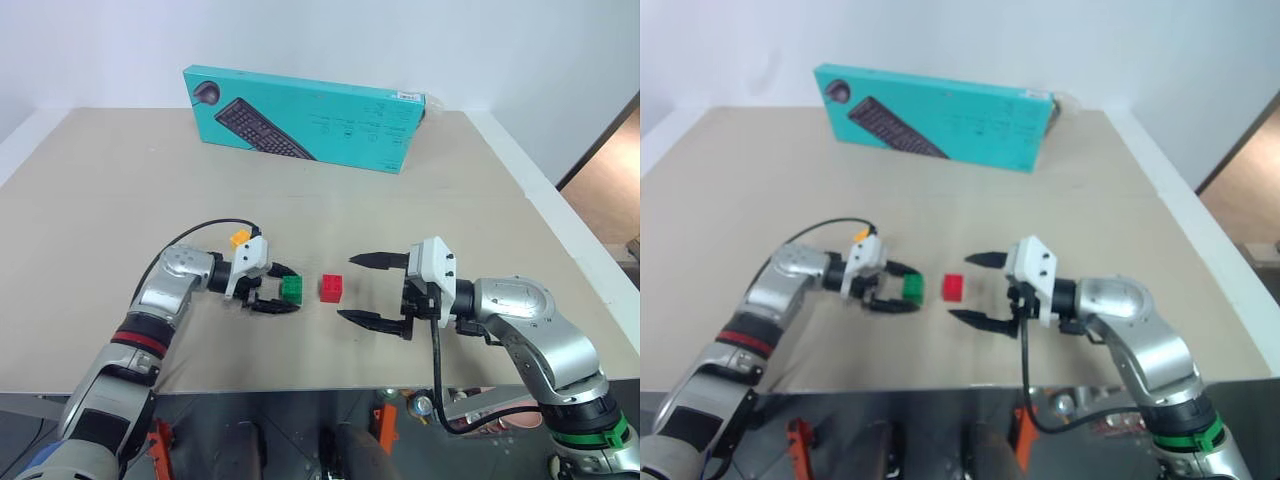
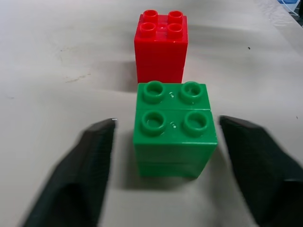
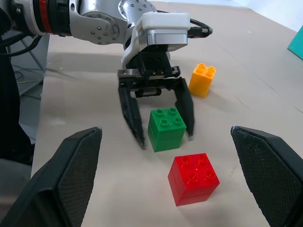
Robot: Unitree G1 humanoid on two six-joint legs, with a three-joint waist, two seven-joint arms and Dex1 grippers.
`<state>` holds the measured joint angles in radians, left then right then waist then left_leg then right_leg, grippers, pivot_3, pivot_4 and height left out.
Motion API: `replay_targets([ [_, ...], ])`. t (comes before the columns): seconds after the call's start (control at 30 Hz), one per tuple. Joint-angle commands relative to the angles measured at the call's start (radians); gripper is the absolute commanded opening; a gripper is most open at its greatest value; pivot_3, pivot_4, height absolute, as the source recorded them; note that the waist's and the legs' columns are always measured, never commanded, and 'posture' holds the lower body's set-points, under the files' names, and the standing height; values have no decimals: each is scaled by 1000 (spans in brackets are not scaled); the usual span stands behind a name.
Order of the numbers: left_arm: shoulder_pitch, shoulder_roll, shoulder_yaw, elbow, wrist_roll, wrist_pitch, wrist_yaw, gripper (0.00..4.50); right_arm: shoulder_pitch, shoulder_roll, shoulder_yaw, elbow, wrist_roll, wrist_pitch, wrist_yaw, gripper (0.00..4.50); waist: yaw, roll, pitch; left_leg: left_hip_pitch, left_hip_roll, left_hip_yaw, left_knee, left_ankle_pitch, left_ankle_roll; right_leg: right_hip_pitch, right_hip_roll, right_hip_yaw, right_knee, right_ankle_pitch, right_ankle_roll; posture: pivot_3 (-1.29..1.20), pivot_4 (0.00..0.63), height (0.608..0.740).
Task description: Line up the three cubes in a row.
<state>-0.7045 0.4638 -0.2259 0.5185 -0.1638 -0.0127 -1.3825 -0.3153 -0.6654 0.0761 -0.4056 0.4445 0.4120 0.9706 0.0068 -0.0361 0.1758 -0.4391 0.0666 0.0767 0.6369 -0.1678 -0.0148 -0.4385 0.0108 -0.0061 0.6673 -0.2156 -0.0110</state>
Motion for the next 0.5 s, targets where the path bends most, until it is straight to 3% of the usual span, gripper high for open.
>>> replay_targets([
  [0.03,11,54,59,-159,-49,69,12,4473,-13,8,-4,-17,4,-7,-9,4500,-1,0,0,0,0,0,0,0,0,0,0,0,0,0,0,0,150,740],
  [0.17,71,125,121,-357,-136,268,48,4473,-16,11,-3,-13,5,-9,-9,4500,-4,0,0,1,1,0,0,0,0,0,0,1,0,0,0,0,150,740],
  [0.3,143,150,287,-531,-287,542,227,4473,-21,9,-4,2,6,-16,0,4500,-6,0,0,1,2,0,0,0,0,0,0,1,0,0,0,0,150,740],
  [0.5,195,46,389,-510,-201,412,536,4473,-47,18,7,40,-2,-31,22,4500,-1,0,0,2,1,0,1,0,1,2,-1,0,0,1,1,0,150,740],
])
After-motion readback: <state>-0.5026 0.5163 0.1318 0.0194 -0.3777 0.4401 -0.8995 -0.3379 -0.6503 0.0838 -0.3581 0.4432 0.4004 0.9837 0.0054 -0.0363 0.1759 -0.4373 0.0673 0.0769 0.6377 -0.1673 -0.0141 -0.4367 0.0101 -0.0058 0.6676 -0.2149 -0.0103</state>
